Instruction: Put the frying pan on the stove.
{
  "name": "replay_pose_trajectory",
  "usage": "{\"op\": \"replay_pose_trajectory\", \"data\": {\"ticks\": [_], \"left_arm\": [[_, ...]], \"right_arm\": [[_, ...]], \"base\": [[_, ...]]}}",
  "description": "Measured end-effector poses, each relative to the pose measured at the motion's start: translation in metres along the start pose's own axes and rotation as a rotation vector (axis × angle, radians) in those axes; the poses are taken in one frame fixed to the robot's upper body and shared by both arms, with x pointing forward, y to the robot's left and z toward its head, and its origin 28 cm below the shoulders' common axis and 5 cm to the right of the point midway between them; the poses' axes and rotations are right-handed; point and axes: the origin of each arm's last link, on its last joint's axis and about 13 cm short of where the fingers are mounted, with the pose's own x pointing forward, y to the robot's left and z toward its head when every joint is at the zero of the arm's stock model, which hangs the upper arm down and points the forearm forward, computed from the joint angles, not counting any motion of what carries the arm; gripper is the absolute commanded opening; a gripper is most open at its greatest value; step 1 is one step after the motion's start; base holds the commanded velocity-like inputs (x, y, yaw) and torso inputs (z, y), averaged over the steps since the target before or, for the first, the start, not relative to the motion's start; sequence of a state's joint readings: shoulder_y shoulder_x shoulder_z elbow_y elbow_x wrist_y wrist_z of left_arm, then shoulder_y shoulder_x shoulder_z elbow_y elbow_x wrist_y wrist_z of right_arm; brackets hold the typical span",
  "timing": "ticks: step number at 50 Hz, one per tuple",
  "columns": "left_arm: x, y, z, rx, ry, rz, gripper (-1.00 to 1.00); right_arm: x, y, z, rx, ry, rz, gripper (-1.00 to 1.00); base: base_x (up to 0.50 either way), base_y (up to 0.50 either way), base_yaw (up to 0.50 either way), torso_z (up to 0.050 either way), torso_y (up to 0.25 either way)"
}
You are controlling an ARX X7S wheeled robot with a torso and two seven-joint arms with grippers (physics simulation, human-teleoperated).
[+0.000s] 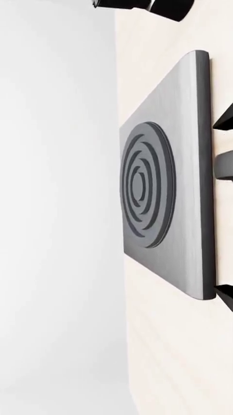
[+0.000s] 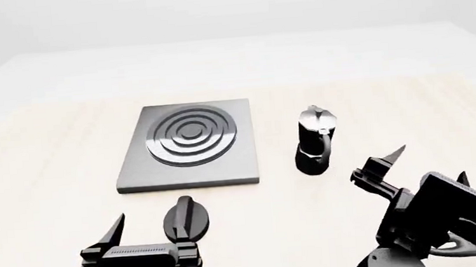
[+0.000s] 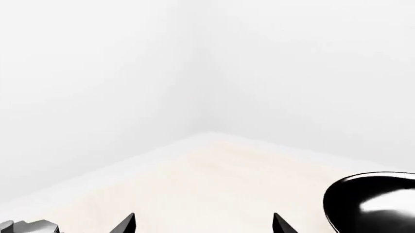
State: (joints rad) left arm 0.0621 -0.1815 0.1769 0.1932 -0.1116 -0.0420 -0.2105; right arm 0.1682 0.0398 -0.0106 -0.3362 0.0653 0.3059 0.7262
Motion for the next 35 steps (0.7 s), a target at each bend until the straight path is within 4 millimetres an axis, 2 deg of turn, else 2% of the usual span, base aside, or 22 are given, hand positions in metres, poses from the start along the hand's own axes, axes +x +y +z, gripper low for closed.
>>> {"op": "replay_pose_trajectory", "data": {"ticks": [35], "left_arm": [[0.001,0.001,0.000,-0.014,-0.002,0.003,1.00]], "right_arm": [[0.010,0.016,-0.011,0.074,-0.043,-0.413,1.00]], "base": [[0.00,0.00,0.00,0.000,0.000]]}}
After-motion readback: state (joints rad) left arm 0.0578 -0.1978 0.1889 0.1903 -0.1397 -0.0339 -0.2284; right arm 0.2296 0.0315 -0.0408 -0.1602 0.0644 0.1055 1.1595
